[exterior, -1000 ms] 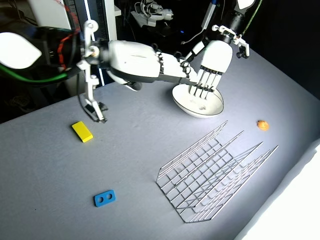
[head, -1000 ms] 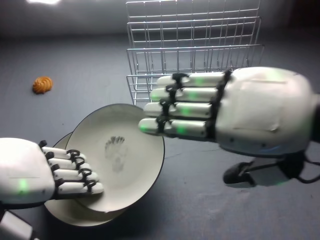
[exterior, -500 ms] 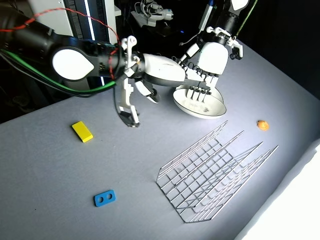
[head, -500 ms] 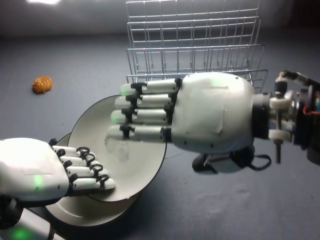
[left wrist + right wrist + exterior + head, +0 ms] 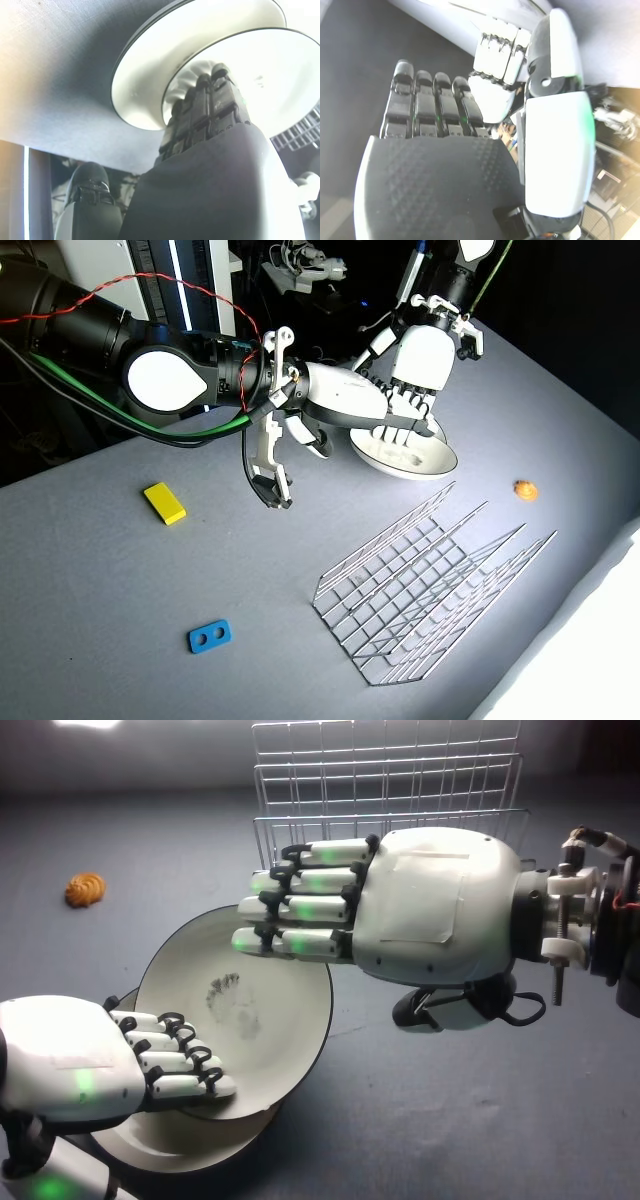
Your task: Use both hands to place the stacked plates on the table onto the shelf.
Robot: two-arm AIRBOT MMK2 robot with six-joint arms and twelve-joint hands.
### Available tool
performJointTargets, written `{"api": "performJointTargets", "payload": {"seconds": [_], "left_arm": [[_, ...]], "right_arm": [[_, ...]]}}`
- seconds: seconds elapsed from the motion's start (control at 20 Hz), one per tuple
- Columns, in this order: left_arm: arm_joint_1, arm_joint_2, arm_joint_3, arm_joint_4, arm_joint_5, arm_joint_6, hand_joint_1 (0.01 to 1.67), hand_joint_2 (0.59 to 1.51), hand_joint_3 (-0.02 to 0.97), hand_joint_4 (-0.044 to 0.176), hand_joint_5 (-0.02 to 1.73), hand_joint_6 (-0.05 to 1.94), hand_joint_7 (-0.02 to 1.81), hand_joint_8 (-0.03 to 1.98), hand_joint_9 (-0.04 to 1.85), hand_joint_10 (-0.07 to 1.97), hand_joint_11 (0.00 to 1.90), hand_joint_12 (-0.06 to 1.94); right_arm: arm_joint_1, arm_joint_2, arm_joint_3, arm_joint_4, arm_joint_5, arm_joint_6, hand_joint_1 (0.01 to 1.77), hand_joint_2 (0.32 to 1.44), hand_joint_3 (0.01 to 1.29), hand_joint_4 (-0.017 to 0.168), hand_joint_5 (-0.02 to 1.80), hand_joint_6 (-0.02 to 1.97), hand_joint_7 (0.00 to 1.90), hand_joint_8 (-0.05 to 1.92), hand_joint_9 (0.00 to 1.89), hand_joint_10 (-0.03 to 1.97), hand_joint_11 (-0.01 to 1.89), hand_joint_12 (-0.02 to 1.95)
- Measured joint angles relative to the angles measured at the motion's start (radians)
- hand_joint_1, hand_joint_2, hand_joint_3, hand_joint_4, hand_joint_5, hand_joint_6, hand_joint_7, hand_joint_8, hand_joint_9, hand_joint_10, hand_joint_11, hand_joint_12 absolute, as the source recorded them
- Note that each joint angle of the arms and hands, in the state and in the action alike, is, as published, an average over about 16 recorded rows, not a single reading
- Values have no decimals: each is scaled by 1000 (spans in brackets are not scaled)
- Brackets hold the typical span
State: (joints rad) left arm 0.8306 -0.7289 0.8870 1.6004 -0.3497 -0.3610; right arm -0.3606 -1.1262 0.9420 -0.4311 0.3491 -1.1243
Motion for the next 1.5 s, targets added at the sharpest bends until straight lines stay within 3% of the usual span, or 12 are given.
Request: {"api": "performJointTargets", "payload": {"seconds": [0.35,0.6,1.1,1.5], "left_arm": [[3,15,36,3,-46,29,21,1099,22,-1,-5,-10,3,-14,13,6,15,5],[-1,37,79,6,-97,52,21,1102,20,0,-1,-4,8,-14,15,6,15,4],[-6,78,174,67,-236,77,22,1106,16,0,9,6,16,-13,15,3,15,4],[-4,74,209,132,-332,93,22,1108,16,-1,15,6,17,-13,14,3,15,6]], "right_arm": [[-1,-31,43,18,11,-43,1054,945,21,-2,66,19,39,14,68,6,14,632],[9,-22,50,50,18,-40,1060,950,21,-2,71,19,34,14,64,6,13,649],[57,153,-67,116,16,117,1088,962,21,-2,81,18,30,14,50,5,13,660],[68,252,-151,121,11,212,1074,958,21,-2,69,18,45,14,72,6,13,718]]}}
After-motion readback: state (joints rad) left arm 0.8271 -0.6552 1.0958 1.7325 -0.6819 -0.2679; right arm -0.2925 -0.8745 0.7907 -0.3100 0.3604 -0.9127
